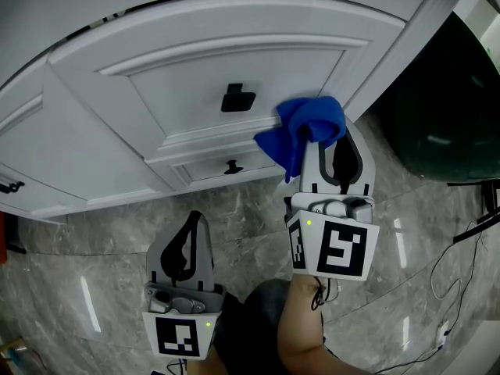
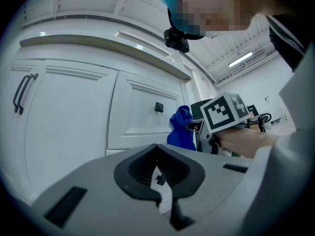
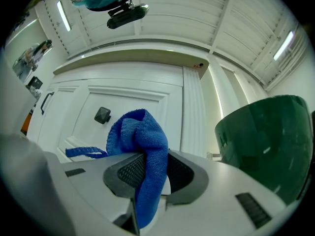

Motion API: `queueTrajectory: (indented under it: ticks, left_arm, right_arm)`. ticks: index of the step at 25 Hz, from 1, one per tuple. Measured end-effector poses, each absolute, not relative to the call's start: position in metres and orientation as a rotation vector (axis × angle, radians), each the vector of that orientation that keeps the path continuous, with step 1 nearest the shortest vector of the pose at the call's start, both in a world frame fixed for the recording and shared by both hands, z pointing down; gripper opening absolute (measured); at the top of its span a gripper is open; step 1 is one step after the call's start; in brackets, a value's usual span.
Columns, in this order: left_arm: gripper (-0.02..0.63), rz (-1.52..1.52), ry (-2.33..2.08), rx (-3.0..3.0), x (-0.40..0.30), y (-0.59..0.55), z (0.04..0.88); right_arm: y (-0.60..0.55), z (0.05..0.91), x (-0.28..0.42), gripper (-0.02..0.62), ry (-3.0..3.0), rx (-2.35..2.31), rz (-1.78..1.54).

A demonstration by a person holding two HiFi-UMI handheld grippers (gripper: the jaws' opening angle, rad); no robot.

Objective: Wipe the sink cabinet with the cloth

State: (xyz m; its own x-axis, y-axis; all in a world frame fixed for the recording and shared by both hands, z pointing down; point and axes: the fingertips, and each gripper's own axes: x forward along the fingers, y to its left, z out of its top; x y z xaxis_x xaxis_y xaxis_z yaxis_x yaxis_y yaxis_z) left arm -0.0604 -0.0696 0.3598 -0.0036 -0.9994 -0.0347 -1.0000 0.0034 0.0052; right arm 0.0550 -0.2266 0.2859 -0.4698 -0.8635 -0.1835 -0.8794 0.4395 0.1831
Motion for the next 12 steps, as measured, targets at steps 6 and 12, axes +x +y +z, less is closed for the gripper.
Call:
queueTrajectory:
  ticks: [6,12]
  left_arm:
    - [0.0,0.055,2.216,-2.2,-0.063,-0.07,0.361]
    - [0.0,0.067,2.22,-2.196,-0.065,-0.07,0.36]
  right_arm:
    - [-0.23,0.287,0.062,0.117,2.583,-1.617,0.404]
    - [-0.23,0.286,0.066,0.116,2.555,-1.65,0.416]
